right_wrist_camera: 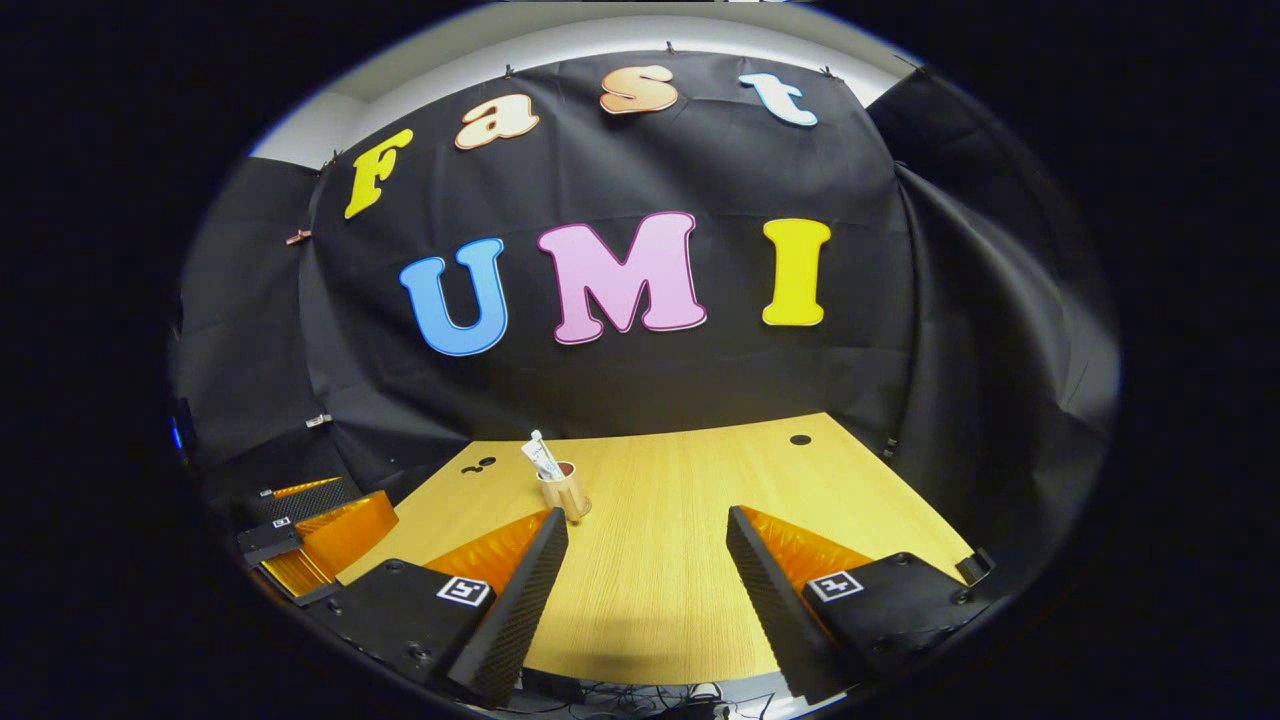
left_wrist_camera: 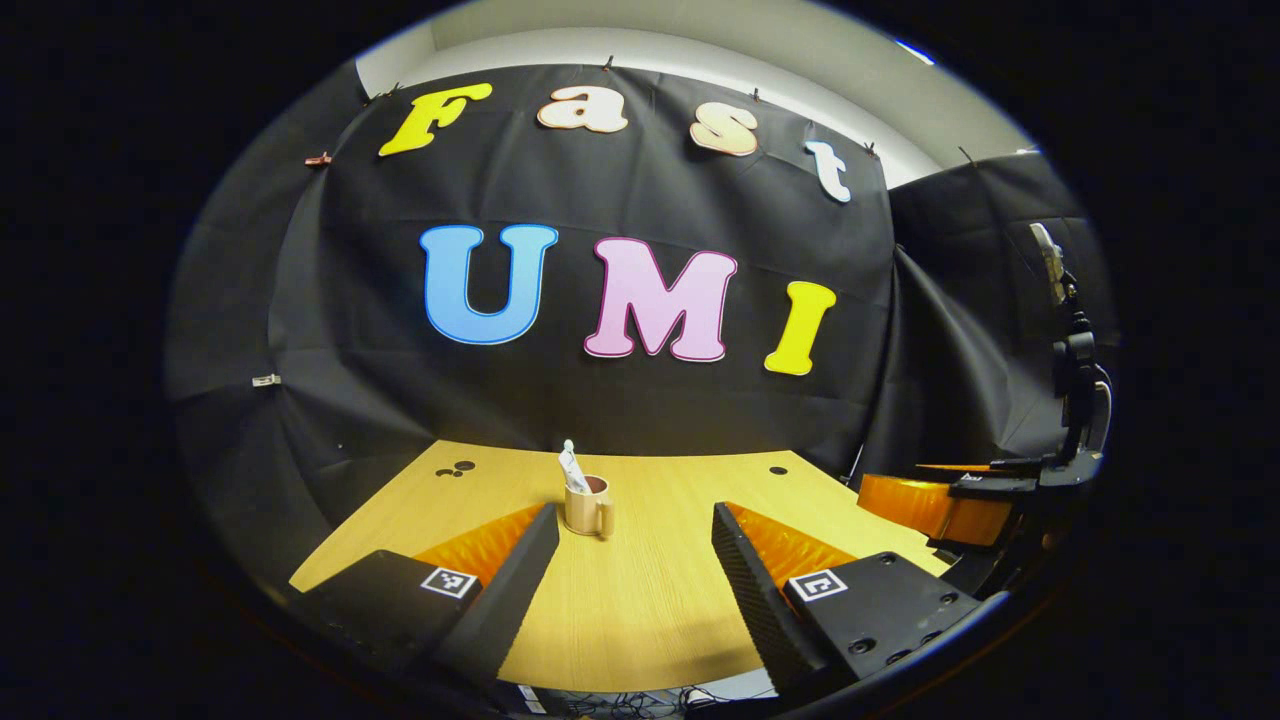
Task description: Put the toothbrush and toothpaste on the desktop into the cup, then pick up the cup and place it on the coaster on the desktop.
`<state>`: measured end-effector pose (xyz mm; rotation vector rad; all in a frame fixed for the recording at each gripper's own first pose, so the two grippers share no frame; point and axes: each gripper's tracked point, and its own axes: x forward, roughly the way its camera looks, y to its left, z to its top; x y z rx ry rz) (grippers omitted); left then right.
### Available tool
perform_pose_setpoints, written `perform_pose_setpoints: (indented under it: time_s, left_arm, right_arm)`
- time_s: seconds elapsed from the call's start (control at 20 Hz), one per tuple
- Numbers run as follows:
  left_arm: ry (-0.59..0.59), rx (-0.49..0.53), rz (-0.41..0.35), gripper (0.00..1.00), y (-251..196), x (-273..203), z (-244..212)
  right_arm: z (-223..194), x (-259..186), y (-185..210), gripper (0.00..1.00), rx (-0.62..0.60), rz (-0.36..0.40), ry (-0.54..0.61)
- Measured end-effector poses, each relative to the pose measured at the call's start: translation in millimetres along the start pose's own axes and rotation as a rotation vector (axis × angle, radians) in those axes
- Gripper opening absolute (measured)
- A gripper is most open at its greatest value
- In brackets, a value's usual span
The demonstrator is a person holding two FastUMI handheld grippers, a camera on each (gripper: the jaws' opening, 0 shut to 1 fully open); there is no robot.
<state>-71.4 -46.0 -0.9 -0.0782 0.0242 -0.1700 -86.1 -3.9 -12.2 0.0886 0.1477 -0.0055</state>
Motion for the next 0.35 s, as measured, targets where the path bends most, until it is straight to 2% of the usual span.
perform_pose_setpoints:
  time_s: [0.35]
  left_arm:
    - [0.033, -0.029, 0.020, 0.98, 2, -5, -14]
  right_arm:
    - [-7, -1, 13, 0.98, -0.014, 0.050, 0.027]
